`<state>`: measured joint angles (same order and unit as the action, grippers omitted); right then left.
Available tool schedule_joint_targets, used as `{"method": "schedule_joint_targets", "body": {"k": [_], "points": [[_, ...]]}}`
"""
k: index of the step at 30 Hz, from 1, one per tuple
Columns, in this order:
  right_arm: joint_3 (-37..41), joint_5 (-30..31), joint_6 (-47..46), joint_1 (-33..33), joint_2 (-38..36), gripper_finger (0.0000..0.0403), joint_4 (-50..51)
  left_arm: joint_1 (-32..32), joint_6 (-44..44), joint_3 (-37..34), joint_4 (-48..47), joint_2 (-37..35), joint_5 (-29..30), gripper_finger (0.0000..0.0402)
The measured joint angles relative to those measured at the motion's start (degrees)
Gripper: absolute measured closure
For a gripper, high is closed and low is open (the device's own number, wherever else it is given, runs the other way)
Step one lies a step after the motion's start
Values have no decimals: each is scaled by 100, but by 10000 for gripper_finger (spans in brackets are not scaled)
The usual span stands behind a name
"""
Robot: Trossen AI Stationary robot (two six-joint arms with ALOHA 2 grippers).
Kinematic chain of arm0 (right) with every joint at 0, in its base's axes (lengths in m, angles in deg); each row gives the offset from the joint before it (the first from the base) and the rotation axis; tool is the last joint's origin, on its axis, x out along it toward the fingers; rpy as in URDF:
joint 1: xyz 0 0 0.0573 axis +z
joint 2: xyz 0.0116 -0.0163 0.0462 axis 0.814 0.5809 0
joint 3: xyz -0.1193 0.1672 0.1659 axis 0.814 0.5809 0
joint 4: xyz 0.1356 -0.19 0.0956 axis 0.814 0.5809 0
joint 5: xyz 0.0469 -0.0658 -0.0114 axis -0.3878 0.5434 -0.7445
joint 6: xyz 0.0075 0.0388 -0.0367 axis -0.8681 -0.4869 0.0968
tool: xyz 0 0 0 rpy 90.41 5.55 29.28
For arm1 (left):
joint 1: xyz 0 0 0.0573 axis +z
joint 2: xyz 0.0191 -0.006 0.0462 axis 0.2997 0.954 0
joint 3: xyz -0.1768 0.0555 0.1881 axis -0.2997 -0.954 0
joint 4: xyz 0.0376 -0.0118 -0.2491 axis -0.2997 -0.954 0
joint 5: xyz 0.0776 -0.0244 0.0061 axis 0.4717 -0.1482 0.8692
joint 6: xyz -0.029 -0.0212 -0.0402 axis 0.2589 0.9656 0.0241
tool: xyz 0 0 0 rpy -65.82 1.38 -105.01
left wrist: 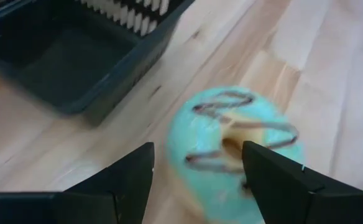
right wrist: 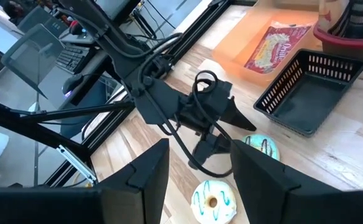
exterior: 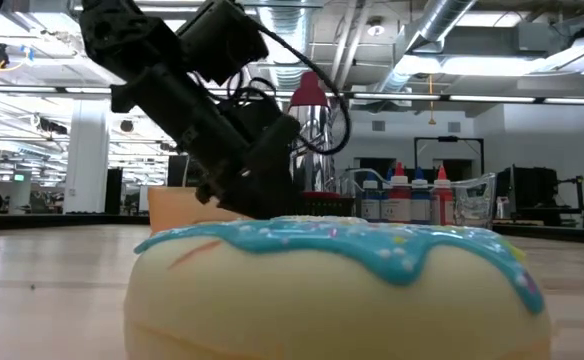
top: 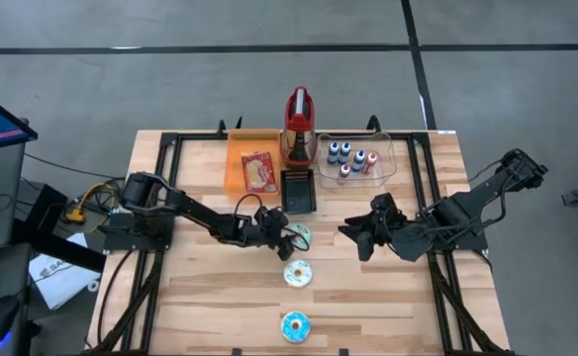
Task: Pick & Place Food Item
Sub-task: Put the light green donut into the black bin
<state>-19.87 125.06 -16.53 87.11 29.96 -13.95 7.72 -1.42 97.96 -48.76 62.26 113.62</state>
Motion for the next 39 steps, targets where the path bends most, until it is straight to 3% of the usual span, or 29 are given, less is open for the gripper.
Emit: {"method": "schedule_joint_targets", "body": {"k": [10, 20, 25, 33, 39], "points": [[2, -2, -17, 0, 0, 239, -22, 15, 144, 234, -47, 316, -14, 180], [2, -2, -19, 0, 0, 239, -27, 13, 323, 223, -4, 205, 10, 280], [2, -4, -17, 4, 0, 239, -22, 0, 287, 219, 2, 8, 4, 306], [2, 2, -46, 71, 0, 239, -20, -186, -204, 217, -175, -670, -88, 311], [2, 147, -61, 79, 0, 239, 0, -71, -1206, 228, -499, -1375, 674, 312]]}}
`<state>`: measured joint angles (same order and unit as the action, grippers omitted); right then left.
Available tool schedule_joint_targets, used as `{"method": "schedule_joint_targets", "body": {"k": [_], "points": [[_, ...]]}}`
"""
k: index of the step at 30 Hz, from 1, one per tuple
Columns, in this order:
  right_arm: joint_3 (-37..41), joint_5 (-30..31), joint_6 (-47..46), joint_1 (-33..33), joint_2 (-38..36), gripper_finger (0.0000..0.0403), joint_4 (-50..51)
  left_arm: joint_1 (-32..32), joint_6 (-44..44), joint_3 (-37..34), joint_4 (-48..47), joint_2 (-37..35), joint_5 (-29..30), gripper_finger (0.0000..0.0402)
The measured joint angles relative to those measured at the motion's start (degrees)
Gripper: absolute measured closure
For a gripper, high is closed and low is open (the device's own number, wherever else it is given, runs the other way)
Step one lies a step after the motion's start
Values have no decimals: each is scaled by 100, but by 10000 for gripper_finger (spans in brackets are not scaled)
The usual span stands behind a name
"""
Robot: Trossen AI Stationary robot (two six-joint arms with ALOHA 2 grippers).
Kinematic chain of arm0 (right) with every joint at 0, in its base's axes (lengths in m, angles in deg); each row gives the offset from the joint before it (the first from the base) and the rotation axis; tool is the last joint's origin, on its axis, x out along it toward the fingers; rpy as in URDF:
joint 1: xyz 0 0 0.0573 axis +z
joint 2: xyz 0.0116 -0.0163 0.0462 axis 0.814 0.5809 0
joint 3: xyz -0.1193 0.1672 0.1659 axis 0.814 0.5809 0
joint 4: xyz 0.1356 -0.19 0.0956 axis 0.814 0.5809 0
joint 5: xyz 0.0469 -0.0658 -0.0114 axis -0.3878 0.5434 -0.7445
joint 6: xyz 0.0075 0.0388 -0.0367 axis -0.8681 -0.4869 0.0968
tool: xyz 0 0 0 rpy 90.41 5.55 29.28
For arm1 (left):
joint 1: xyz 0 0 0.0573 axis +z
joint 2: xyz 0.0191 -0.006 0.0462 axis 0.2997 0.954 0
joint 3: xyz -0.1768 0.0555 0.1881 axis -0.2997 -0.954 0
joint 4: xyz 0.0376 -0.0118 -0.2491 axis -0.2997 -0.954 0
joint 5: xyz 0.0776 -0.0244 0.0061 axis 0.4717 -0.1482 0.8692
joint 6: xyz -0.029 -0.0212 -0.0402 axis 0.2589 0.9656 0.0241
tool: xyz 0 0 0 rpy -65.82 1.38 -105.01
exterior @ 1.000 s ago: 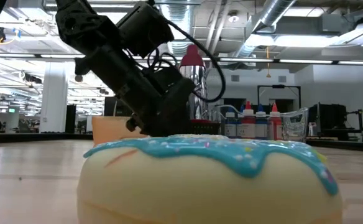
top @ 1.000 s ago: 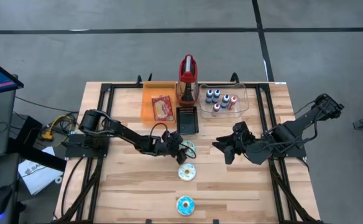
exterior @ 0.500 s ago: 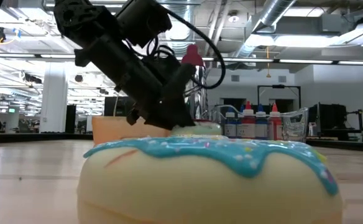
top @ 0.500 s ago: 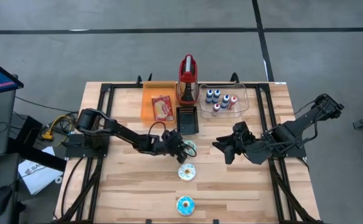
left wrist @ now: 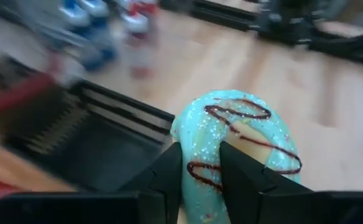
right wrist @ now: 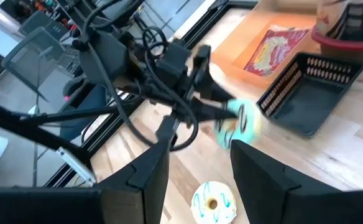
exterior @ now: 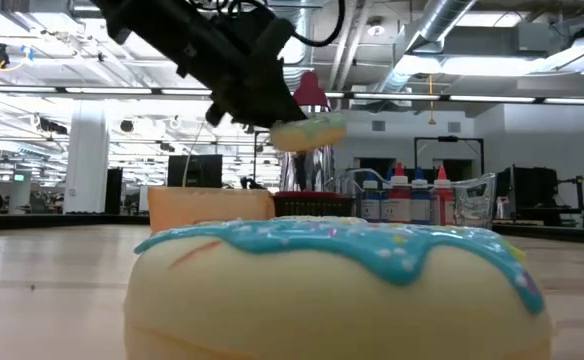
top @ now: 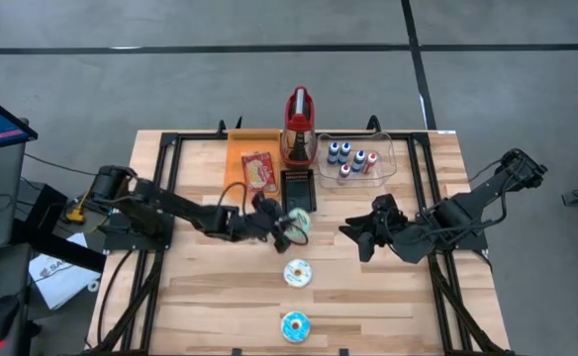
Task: Pick & Place Food Item
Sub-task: Put the light green donut into the black bin
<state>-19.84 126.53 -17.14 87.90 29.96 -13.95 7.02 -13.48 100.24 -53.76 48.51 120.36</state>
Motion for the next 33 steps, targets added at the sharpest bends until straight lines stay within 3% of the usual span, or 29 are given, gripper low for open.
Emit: {"method": "schedule_joint_targets", "body": {"k": [6, 13, 25, 33], "points": [[0, 168, 1, -4, 0, 239, 21, 849, -1156, -4, -46, -140, 138, 312], [4, 174, -59, -32, 0, 239, 92, 1862, -2436, -10, 113, 257, -561, 312], [4, 172, -552, -61, 0, 239, 461, 1987, -3439, 2, 1035, 985, -810, 312], [4, 173, -713, -61, 0, 239, 563, 2180, -3454, -2, 1179, 1026, -818, 312]]}}
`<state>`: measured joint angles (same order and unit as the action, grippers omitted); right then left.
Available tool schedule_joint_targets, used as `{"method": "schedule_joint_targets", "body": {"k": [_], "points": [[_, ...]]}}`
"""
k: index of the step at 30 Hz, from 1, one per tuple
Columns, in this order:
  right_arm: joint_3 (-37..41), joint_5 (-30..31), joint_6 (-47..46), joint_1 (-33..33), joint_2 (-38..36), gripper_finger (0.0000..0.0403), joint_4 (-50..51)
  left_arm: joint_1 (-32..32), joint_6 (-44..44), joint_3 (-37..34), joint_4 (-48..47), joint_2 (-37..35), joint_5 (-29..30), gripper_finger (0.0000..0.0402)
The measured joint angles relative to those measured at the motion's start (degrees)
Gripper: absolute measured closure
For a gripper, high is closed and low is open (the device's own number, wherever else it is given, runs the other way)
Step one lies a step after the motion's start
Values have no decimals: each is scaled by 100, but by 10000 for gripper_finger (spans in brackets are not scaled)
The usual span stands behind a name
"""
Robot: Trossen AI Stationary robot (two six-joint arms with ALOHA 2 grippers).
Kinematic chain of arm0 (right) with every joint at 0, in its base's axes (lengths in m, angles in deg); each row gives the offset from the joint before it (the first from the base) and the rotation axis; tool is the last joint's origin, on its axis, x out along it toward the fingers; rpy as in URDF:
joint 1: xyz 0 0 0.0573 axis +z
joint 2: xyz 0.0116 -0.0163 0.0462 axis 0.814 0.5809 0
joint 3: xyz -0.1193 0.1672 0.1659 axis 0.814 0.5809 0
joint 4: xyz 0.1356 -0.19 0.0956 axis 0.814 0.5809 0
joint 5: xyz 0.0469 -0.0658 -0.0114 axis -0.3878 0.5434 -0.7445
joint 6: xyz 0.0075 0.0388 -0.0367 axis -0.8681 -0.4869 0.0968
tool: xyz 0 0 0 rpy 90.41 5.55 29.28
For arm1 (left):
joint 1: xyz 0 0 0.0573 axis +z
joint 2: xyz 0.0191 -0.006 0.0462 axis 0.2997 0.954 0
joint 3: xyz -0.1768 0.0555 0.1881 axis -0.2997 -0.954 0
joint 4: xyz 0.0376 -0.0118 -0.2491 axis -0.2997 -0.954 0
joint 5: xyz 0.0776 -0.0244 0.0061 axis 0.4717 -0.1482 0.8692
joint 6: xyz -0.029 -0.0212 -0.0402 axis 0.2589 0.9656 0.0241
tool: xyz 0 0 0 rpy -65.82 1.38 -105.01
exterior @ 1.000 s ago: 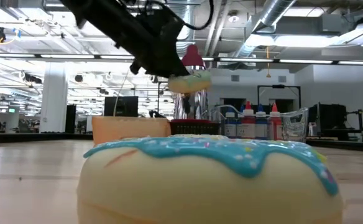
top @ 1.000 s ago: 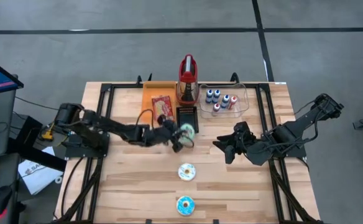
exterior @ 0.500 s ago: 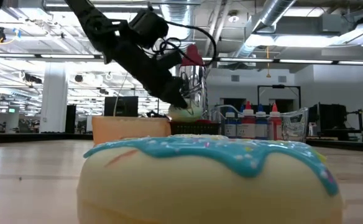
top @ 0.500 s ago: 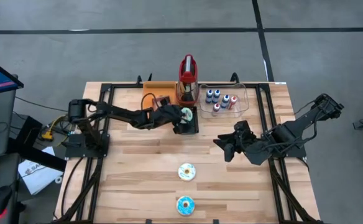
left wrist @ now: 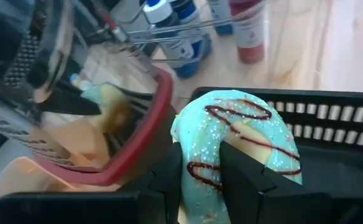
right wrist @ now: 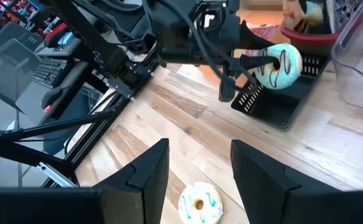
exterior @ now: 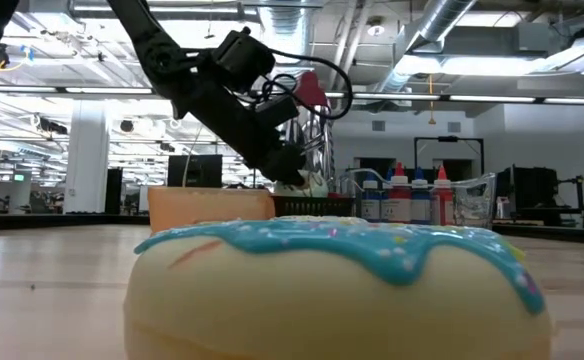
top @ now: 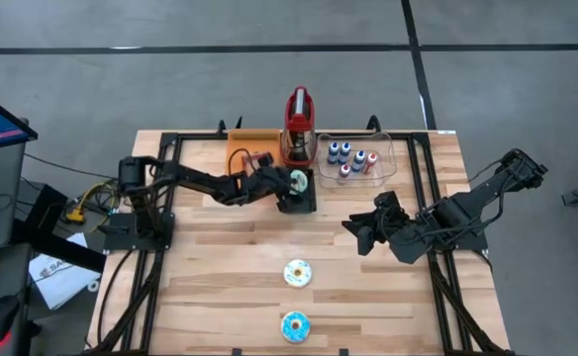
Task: Pick & Place Food Item
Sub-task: Put the light green donut into the black bin
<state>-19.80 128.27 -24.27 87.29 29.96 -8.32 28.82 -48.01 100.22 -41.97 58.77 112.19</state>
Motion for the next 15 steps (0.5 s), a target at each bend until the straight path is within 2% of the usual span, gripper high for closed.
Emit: {"method": "schedule_joint_targets", "body": {"k": [9, 15], "points": [[0, -2, -42, -45, 0, 239, 97, 133, 0, 0, 54, 0, -447, 311], [0, -2, -42, -44, 0, 239, 97, 157, 0, 0, 197, 0, -493, 290]]}}
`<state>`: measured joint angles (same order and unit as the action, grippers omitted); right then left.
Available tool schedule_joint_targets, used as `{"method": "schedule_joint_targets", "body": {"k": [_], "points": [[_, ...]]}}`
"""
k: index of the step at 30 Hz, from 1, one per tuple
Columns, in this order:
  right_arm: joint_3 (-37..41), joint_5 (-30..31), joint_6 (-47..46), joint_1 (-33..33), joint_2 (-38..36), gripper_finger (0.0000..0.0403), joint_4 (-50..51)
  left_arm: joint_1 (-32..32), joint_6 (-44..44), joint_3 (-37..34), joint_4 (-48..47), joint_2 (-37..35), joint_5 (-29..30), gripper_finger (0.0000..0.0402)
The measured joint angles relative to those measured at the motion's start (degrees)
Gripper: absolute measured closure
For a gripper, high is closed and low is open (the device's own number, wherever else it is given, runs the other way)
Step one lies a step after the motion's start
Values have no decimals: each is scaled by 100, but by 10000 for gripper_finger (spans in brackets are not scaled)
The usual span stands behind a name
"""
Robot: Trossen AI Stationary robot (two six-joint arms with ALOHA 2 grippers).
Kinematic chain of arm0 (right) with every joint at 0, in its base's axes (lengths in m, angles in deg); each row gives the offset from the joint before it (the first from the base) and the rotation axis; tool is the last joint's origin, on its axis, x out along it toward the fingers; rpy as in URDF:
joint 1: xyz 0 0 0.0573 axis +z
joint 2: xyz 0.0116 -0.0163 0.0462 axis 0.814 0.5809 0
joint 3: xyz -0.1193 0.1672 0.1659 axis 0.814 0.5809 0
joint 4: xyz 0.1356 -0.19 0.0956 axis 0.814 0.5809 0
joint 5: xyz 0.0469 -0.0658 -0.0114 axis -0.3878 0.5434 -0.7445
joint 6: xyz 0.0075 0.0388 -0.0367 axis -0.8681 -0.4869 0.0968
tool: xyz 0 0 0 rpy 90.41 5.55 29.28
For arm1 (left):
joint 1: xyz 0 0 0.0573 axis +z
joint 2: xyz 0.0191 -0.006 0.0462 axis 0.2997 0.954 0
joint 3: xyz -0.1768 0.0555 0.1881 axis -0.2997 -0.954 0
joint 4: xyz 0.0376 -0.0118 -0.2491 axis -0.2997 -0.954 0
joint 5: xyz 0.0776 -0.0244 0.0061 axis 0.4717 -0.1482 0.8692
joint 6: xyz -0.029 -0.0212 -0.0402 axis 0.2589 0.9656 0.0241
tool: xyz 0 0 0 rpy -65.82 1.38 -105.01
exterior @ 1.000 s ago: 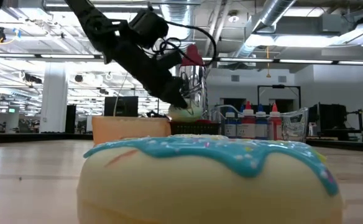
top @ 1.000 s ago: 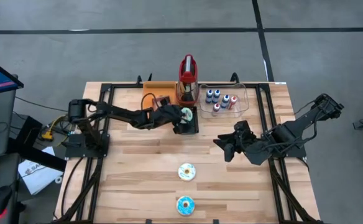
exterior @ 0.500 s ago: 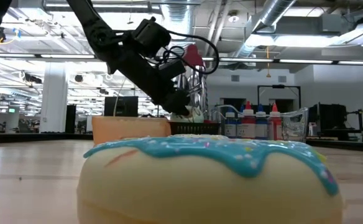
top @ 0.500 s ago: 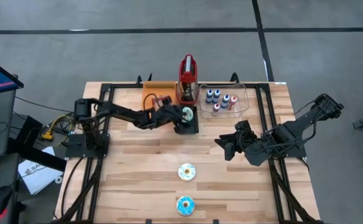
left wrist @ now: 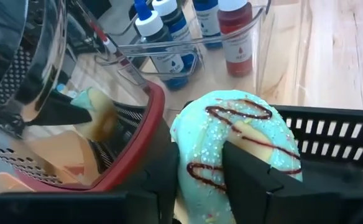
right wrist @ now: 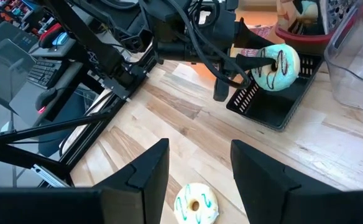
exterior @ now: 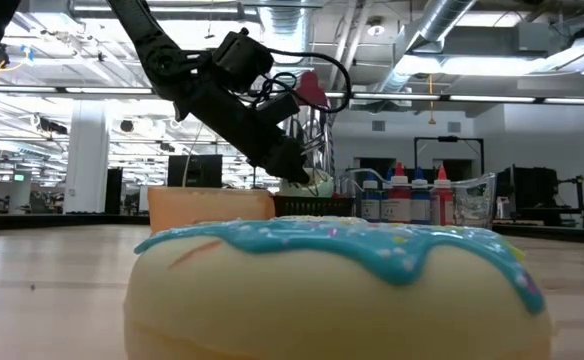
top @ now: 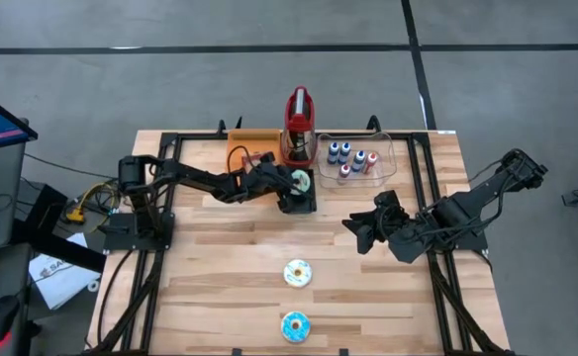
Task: Pick & Place Food Item
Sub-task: Put the light green donut into the black bin
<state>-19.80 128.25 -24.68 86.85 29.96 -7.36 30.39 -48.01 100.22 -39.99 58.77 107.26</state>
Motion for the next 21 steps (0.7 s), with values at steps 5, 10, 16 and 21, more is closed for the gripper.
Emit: {"method": "schedule_joint_targets", "body": {"k": [5, 10, 16, 21], "points": [[0, 0, -1, 0, 0, 239, -1, 80, 1, 0, 6, 0, 1, 272], [0, 0, -2, 0, 0, 239, -3, 173, 2, 0, 9, -2, 2, 260], [0, 0, -2, 1, 0, 239, -15, 181, 17, 0, 81, -7, -43, 248], [0, 0, -2, 2, 0, 239, -17, 179, 11, 0, 81, -7, -149, 240]]}}
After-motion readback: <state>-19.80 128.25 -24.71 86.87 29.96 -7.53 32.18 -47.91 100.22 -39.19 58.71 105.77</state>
